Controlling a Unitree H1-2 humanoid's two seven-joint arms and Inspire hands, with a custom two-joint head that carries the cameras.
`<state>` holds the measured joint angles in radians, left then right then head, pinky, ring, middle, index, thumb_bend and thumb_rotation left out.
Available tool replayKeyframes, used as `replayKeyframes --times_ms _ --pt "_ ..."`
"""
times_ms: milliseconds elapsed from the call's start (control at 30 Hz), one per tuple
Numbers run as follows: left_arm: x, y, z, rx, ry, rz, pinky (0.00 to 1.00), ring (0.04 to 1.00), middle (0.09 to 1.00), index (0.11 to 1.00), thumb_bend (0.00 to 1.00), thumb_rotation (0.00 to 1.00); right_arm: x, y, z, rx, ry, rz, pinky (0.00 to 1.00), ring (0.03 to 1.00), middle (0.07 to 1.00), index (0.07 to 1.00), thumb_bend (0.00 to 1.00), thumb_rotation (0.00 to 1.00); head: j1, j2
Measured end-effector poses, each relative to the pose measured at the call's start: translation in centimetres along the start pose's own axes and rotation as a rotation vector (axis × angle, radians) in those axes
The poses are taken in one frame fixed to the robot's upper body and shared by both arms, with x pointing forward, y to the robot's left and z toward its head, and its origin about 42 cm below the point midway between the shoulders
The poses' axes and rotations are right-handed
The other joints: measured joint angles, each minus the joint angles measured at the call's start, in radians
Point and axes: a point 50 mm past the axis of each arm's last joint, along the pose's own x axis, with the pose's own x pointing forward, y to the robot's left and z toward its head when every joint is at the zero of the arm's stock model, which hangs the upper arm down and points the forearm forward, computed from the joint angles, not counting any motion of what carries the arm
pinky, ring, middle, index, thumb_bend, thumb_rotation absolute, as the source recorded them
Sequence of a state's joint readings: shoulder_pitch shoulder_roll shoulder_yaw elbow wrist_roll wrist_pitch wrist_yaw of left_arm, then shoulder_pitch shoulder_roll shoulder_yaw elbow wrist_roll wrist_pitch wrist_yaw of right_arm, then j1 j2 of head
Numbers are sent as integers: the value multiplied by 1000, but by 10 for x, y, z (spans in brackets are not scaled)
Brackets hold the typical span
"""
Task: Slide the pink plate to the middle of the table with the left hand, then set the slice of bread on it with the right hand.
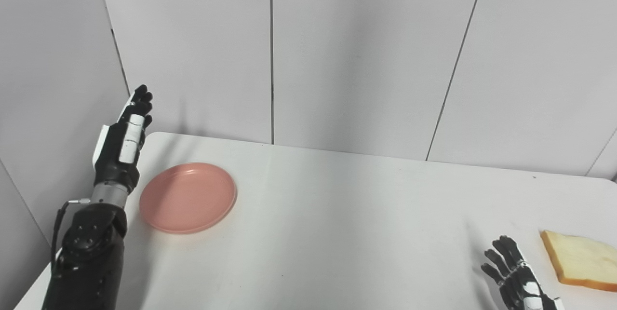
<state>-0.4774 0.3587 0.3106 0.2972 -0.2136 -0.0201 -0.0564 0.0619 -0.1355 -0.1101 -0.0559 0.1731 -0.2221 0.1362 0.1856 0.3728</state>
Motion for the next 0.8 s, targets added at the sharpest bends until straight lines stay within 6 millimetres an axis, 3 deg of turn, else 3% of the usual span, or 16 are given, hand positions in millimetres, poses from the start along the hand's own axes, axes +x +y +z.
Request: replayKeyframes --times_ms 333,567,800 --pt "14 32 -35 -53 66 75 959 1000 1000 970 1000 876 0 0 0 -9 2 1 867 894 916 913 783 1000 -2 6" --pt "9 38 -63 -50 104 72 981 1000 1000 977 941 874 -1 1 -1 -13 3 0 856 882 906 905 785 1000 -6 5" --pt "0 41 -91 -88 186 105 969 984 990 956 949 849 -1 1 -1 -12 3 -2 839 866 892 893 778 1000 -12 11"
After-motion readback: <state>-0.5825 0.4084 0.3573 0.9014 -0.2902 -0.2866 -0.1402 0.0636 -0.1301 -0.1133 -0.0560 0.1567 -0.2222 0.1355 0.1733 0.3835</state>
